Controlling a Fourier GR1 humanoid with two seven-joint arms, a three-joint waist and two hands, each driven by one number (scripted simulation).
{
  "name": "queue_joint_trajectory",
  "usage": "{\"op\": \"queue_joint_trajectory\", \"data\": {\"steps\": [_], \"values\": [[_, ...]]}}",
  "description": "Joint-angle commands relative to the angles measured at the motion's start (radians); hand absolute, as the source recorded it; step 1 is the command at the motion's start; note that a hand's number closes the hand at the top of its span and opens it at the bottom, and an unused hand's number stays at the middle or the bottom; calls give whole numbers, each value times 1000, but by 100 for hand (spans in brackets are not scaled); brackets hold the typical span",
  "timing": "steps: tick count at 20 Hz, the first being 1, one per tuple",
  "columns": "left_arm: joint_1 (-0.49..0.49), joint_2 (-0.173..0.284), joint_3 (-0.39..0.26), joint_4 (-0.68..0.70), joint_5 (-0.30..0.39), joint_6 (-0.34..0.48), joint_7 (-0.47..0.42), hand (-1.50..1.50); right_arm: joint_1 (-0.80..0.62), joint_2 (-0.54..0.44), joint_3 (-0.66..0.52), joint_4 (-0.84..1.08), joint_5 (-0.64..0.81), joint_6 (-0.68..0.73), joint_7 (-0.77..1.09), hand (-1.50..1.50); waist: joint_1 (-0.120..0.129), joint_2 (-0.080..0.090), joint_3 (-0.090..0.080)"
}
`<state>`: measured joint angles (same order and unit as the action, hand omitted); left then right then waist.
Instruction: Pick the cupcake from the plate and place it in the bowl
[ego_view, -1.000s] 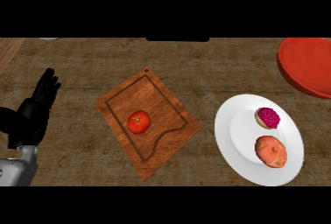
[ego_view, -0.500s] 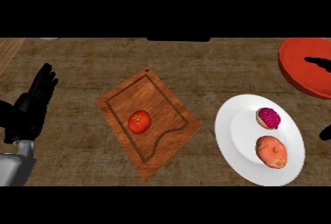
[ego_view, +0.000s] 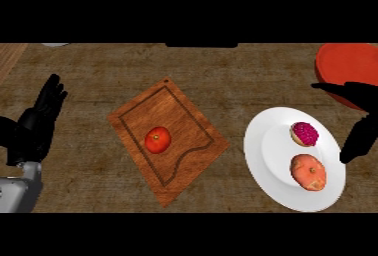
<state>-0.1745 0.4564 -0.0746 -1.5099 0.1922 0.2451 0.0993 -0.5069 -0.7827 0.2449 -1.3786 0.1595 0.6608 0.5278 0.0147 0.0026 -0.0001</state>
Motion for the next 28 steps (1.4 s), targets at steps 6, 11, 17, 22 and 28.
{"op": "queue_joint_trajectory", "data": {"steps": [6, 11, 17, 22, 28], "values": [[0, -25, 52, 50, -28, -35, -43, 0, -37, 40, 32, 99, 289, -112, -189, -150, -7, 1, 0], [36, -82, 32, -32, -82, -10, 24, 0, 54, 100, -10, 0, 334, -107, -148, -150, -15, -4, 0], [21, -43, 114, -1, -59, -99, -1, 0, 88, 189, 3, 82, 399, -94, -169, -150, -12, -3, 0], [-8, -86, 116, -4, -104, -94, 43, 0, 118, 194, -56, 127, 466, -109, -256, -150, -14, -3, 0], [29, -123, 126, -44, -134, -125, 44, 0, 125, 295, -74, 128, 558, -154, -230, -150, -13, -3, 0]]}}
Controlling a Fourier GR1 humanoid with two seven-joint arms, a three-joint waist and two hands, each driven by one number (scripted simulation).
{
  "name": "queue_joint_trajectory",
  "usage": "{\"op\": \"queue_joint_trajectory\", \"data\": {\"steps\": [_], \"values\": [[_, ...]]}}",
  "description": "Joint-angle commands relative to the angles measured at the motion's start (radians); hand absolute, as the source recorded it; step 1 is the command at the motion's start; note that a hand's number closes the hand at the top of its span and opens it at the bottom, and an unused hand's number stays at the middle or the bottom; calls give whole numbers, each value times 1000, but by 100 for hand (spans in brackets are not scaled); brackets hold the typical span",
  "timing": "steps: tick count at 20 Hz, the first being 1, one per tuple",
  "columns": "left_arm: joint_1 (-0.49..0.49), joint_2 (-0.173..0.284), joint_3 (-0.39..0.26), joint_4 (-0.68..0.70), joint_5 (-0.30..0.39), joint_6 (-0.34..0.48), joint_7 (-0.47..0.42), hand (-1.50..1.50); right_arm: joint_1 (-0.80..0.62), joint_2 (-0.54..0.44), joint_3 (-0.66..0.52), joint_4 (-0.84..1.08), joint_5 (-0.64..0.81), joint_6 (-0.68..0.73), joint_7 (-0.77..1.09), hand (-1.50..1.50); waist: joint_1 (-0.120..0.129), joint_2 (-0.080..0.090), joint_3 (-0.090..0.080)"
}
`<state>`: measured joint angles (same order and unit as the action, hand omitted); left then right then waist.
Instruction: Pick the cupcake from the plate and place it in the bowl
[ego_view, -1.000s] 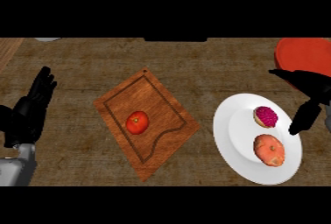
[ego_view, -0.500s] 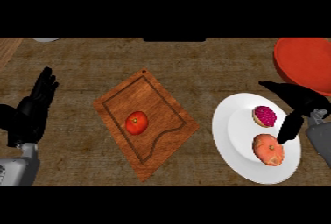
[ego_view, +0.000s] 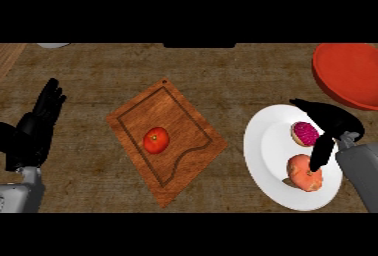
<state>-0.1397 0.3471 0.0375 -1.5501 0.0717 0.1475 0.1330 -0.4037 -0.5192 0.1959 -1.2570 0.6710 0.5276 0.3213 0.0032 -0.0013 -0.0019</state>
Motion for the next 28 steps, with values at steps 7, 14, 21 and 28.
{"op": "queue_joint_trajectory", "data": {"steps": [7, 14, 21, 28], "values": [[-17, -47, 15, -25, -46, -14, 38, 0, -80, 87, -57, 203, 88, -6, -60, 150, 4, 2, 2], [-26, -58, 53, 105, -59, -40, -72, 0, -58, 94, -49, 240, 119, -66, -230, 150, -2, 3, 2], [5, -53, 62, 27, -50, -73, -39, 0, -75, 117, -73, 291, 186, -159, -226, 150, -1, 2, 2], [39, -44, 68, -52, -38, -93, 5, 0, -115, 91, -56, 288, 239, -278, -397, 150, 11, 2, 3]]}}
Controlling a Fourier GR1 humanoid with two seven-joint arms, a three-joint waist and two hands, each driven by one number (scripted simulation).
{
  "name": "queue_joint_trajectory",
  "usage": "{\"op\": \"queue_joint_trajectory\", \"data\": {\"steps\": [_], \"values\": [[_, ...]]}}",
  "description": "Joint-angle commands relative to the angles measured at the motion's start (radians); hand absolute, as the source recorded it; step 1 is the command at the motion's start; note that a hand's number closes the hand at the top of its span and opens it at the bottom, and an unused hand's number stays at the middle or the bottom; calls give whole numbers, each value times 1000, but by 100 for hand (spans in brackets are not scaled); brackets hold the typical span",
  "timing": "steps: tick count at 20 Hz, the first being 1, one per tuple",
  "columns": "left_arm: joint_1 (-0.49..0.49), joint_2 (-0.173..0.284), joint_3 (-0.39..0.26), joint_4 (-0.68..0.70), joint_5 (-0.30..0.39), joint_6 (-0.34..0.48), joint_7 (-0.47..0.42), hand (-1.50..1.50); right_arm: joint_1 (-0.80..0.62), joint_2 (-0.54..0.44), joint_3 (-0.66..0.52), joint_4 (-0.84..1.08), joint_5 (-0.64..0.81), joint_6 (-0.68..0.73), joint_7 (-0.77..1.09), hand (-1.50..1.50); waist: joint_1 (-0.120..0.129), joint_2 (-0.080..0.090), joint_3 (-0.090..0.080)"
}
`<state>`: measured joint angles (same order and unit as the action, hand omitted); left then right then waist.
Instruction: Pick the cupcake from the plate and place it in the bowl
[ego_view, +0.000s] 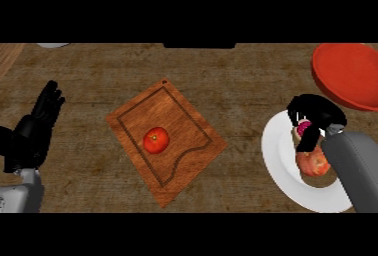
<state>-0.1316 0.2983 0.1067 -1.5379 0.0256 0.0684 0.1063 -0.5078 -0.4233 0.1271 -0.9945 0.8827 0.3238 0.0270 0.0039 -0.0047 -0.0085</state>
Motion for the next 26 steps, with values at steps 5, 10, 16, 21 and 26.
{"op": "queue_joint_trajectory", "data": {"steps": [5, 10, 16, 21, 26], "values": [[35, -2, 24, -35, 2, -12, -1, 0, 22, -38, 7, -103, 21, -77, -193, 150, -1, 3, 9], [-36, 4, 12, -36, -12, 5, 92, 0, 15, -91, -90, -302, -6, -116, -114, 150, -19, -2, 9], [-14, -5, 39, 23, -1, -2, 12, 0, 1, -90, -283, -519, -142, -134, -11, 150, -31, -2, 8], [-24, -23, 2, -40, -44, 19, 56, 0, -70, -197, -435, -501, -254, 6, 29, 150, -8, 3, 8], [-1, -11, 38, -31, -12, -24, 33, 0, -121, -197, -461, -271, -240, -80, -64, 150, 7, 7, 9]]}}
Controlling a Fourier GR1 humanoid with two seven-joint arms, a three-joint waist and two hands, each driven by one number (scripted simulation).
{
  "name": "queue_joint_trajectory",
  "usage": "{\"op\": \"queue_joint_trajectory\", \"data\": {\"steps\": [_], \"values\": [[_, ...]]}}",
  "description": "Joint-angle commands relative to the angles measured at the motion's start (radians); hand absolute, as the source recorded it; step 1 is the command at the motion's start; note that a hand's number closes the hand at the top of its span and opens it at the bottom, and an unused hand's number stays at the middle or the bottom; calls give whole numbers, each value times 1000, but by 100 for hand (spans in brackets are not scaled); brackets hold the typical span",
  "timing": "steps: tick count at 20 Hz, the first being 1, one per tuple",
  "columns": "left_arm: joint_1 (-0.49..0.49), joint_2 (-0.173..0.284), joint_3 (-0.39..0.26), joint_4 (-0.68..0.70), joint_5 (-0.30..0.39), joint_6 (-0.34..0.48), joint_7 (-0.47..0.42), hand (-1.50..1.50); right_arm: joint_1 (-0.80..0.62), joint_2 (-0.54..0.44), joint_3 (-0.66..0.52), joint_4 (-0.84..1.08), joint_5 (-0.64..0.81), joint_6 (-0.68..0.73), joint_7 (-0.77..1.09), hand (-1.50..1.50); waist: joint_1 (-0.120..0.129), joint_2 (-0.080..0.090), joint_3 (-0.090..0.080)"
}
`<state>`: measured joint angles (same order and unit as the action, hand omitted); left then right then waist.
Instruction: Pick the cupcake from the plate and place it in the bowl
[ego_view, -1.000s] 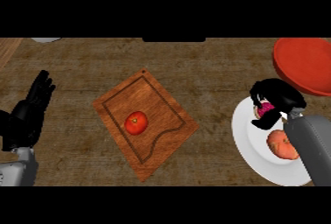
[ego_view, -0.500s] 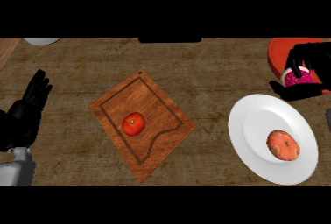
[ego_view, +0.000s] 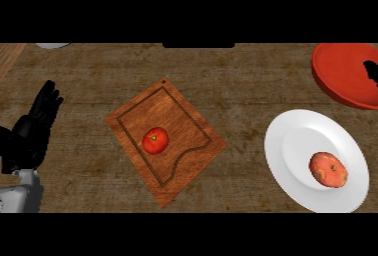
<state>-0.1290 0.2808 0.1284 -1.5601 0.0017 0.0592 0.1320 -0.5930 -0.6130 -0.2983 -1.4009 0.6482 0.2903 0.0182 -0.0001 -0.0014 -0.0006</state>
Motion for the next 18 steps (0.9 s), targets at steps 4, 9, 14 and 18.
{"op": "queue_joint_trajectory", "data": {"steps": [4, 9, 14, 18], "values": [[-18, -15, 0, 13, -5, -11, -6, 0, -127, -58, -65, 346, -35, -39, -155, 150, 14, 6, 1], [-33, -27, -13, 1, -9, -10, -4, 0, -257, -84, -66, 676, 22, -152, -289, 150, 38, 13, 2], [-19, -27, -18, 11, -20, -20, -29, 0, -325, -103, -90, 904, 48, -262, -419, 150, 49, 17, 3], [-110, -41, -30, 58, -41, 4, -14, 0, -340, -116, -96, 1018, 68, -321, -502, 150, 57, 30, 4]]}}
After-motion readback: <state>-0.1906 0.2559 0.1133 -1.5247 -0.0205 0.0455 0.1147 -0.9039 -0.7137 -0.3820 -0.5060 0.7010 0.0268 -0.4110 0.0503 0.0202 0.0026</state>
